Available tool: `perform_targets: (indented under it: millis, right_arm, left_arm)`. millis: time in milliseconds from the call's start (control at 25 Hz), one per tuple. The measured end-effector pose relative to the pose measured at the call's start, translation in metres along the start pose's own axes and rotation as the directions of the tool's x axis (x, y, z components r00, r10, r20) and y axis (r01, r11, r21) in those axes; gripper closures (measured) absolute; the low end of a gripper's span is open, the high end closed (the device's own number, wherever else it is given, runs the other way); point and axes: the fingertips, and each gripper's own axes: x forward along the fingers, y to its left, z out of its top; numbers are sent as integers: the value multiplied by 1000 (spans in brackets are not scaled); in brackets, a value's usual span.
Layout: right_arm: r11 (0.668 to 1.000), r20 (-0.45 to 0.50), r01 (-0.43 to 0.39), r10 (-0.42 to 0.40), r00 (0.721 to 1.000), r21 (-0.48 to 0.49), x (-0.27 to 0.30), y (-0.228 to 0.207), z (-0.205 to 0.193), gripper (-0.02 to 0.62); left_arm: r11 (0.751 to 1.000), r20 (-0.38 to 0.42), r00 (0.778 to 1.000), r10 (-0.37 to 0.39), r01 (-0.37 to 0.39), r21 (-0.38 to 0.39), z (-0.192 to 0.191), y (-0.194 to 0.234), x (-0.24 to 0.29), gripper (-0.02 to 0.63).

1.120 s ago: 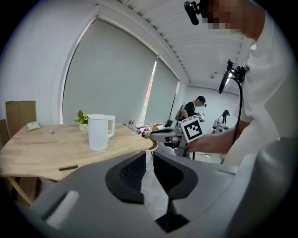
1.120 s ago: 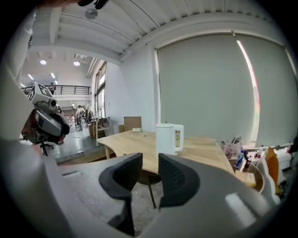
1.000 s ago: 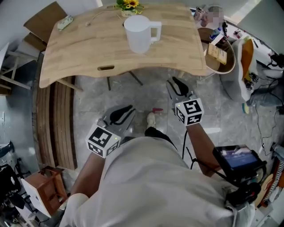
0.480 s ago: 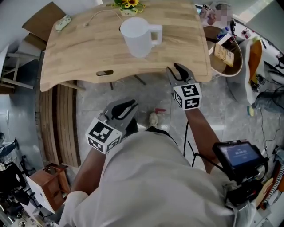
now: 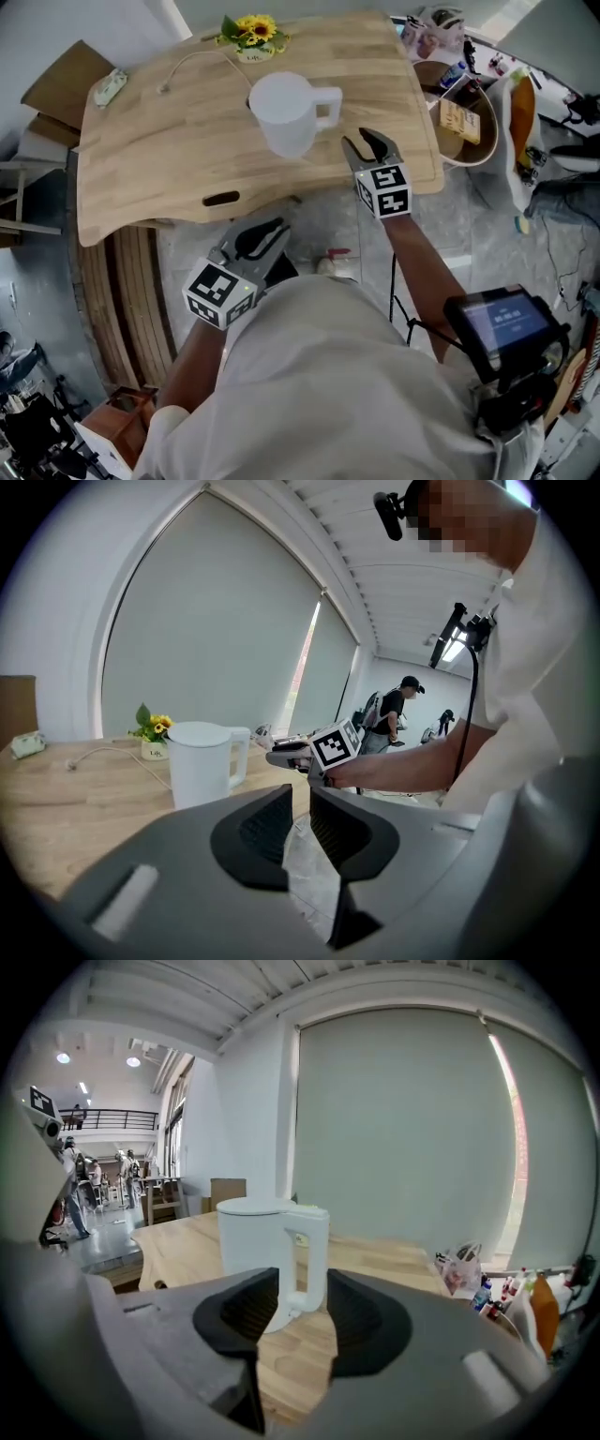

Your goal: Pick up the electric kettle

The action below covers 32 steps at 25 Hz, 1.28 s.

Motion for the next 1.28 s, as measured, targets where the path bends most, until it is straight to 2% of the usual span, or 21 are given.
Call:
perform_targets:
  millis: [400,920,1160,1280]
  right_arm:
    - [993,-58,117,-117,991,-10,124,-19,15,422]
    - [984,8,176,-176,984,29,134,-30,26,422]
    - [981,58,182,-186,981,65,132,-32,31,423]
    - [976,67,207,-212,975,71,135,-34,34,470]
  left_arm:
    - [997,-15,997,-77,77,15,21,134,10,540]
    - [987,-48,988,-149,152,47,31,141,10,540]
    - [988,-57,988,-140,143,57,33,144,2,540]
    - [989,-66,989,-130,134,60,32,148,0,540]
